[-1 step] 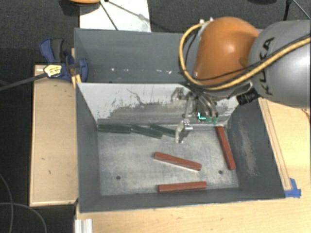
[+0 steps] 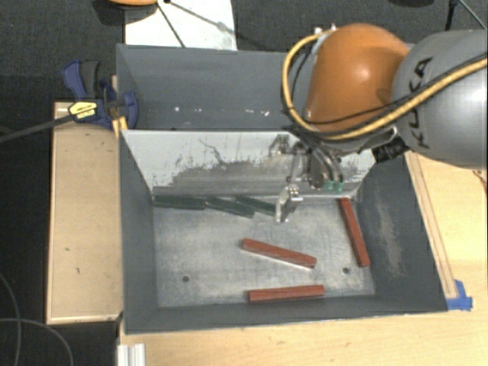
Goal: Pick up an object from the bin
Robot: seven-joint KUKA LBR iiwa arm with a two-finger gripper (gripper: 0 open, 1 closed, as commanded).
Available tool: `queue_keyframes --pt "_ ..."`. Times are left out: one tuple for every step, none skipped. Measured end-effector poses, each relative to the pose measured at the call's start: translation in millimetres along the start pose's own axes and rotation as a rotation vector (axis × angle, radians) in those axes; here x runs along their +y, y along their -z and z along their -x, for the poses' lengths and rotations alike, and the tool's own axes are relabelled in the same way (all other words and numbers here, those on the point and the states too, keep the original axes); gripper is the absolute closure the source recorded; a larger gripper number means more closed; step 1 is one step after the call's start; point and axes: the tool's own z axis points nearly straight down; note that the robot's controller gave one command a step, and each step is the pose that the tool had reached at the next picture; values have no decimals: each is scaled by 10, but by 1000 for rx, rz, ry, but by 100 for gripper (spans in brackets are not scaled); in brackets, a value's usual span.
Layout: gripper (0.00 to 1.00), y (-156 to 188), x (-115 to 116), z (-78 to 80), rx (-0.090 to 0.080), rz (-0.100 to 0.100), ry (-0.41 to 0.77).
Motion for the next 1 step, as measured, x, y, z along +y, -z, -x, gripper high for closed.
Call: queue_keyframes --pt "0 -692 -160 -234 -3 0 39"
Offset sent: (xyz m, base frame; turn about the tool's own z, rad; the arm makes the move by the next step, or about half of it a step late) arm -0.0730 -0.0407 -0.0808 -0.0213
